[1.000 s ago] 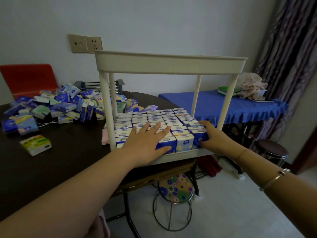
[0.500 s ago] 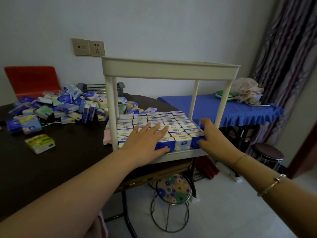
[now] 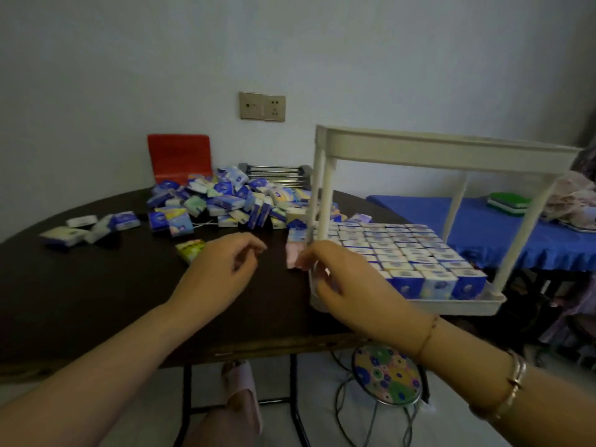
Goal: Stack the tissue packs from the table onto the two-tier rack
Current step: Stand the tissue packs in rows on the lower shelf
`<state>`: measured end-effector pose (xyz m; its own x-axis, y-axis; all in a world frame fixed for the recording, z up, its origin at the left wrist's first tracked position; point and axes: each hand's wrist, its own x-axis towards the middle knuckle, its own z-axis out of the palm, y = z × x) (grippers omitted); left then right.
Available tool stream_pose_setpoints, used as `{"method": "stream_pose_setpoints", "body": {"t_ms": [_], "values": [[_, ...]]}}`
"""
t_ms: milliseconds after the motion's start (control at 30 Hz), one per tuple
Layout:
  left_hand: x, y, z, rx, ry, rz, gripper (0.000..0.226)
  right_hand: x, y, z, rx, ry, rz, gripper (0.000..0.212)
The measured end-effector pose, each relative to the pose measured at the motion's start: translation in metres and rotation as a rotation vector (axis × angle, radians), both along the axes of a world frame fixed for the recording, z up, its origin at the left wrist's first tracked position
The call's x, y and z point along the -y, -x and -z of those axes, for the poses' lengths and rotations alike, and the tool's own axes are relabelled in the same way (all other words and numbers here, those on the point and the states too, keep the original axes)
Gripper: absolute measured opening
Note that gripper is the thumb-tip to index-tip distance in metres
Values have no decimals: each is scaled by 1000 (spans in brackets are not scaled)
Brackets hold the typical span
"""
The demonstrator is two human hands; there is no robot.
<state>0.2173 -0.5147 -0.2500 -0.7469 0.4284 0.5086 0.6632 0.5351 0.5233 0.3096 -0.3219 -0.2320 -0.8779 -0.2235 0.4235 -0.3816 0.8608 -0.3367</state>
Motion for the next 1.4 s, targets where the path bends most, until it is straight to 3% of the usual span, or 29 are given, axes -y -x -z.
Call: {"method": "stream_pose_setpoints", "body": {"t_ms": [100,233,433,600,700,833,1033,1233,1400], "values": [[47,32,14,148,-35,-150,30,42,28,9,27,-13,-88,32],[84,77,42,240,-12,-233,41,77,96,30,48,14,-43,34],[81,140,74,342,116,-304,71,90,209,63,85,70,208,40],[63,183,82,348,167,-420,97,80,280,76,-36,-94,466,56],[63,189,86,310,182,-441,93,72,312,76,-54,-148,535,59],[67,186,86,303,36,-383,84,59,346,68,-51,-123,570,56],[72,181,84,346,-203,-287,80,51,367,64,2,-177,626,34],[72,173,80,306,-325,-131,68,60,351,61,-75,22,450,10],[73,164,75,328,-285,-91,60,79,303,54,-101,277,312,19]]}}
